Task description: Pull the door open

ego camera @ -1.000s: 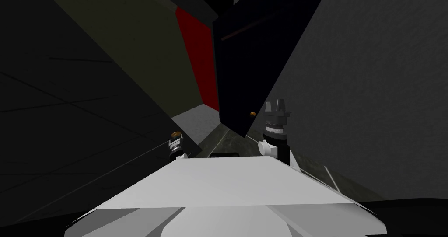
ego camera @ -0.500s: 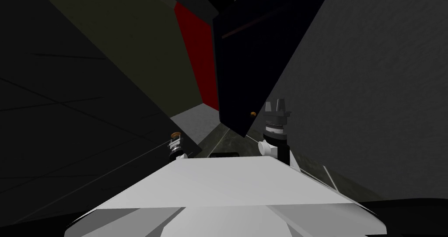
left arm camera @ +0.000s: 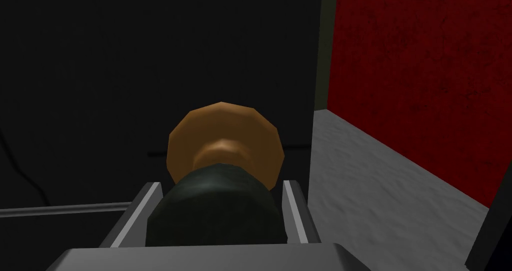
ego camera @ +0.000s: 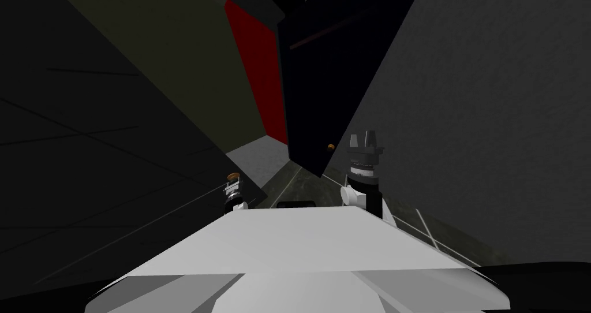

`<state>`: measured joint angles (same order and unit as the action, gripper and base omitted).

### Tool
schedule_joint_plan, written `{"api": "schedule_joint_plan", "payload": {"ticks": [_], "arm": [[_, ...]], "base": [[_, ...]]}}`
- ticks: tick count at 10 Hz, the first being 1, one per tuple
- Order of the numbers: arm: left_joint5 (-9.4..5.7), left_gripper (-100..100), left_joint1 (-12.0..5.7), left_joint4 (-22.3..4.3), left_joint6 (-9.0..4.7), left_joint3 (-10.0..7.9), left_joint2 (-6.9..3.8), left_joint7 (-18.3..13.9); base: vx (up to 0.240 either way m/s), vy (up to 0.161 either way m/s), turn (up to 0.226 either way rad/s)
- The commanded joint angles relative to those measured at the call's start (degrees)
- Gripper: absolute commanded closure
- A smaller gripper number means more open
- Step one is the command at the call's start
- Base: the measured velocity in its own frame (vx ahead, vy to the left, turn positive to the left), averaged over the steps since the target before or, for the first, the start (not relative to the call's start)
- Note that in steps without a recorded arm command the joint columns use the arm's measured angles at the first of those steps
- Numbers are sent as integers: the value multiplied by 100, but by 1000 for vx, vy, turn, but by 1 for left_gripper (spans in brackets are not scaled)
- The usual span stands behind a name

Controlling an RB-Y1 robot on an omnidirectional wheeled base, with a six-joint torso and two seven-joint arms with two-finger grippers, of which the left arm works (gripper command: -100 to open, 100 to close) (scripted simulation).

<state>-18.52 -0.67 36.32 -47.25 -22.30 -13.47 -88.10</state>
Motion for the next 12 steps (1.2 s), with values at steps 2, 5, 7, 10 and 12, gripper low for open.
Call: {"api": "schedule_joint_plan", "payload": {"ticks": [2,5,7,10,12], "arm": [[131,100,35,42,38,221,4,-187],[265,100,46,112,63,441,-8,-369],[279,100,1,27,40,460,-22,-376],[406,100,41,75,33,648,-43,-527],[485,100,63,114,22,760,-68,-622]], "base": [[-243,-23,-76],[-253,-28,-70],[-183,-2,-53],[-161,-7,-50],[-209,19,-68]]}}
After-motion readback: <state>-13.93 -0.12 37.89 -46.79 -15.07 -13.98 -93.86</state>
